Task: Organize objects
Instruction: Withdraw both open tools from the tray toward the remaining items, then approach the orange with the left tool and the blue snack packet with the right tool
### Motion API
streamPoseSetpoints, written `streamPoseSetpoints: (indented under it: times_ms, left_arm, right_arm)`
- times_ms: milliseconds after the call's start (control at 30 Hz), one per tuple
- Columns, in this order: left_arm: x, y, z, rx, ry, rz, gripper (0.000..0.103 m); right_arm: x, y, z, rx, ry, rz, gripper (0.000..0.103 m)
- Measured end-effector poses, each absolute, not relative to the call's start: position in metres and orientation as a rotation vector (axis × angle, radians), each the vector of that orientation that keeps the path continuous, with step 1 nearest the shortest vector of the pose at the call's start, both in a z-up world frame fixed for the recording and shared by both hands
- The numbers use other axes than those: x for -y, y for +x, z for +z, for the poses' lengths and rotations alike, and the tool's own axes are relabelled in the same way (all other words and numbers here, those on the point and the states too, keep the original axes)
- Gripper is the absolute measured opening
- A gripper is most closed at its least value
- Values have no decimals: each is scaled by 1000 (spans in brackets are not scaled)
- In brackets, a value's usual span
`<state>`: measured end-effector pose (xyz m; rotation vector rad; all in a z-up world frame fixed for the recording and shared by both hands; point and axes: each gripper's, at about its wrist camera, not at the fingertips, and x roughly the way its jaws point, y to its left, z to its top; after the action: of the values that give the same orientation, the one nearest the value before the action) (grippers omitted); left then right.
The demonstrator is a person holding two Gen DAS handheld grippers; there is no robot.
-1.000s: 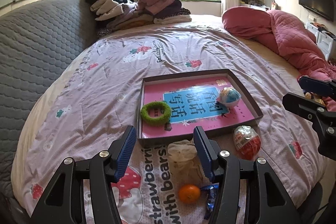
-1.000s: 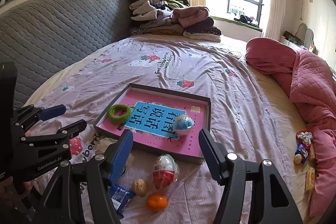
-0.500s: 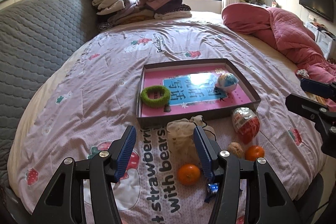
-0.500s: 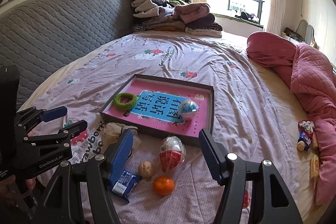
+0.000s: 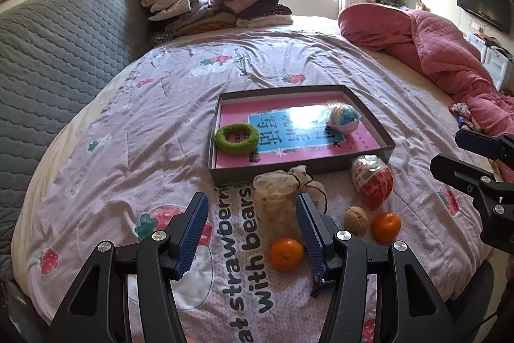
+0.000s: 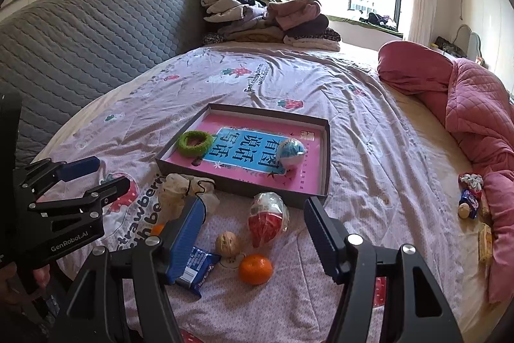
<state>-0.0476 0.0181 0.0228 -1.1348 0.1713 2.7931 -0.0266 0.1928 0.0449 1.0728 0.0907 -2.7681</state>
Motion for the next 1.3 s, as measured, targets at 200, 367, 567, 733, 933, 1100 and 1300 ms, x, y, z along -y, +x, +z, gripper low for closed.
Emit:
streamPoseSetpoints:
  times_ms: [200, 367, 567, 733, 933, 1100, 1300]
  left_arm:
    - [-19, -45, 11, -177, -1176, 2774, 58]
    - [-18, -42, 1, -190, -1204, 2760, 58]
    - [-19, -40, -11, -198, -1234, 2733, 58]
    - [-20, -37, -21, -215, -1258, 2718, 58]
    - [-18, -35, -31, -224, -1280, 2702, 58]
    - [-16, -34, -40, -216, -1310, 2681, 58]
    - [-17, -32, -48, -229, -1331, 2669, 58]
  right_arm:
    - [-193, -23, 38, -86, 1087, -2763, 65]
    - [-193, -21, 33, -84, 1094, -2759, 65]
    - [-193, -17, 23, -91, 1116, -2753, 65]
    - [-193, -14, 13, -106, 1140, -2745, 65]
    - [-193, -11, -1, -116, 1172, -2736, 65]
    - [-194, -10, -12, -114, 1204, -2723, 65]
    - [-195, -8, -22, -113, 1233, -2712, 65]
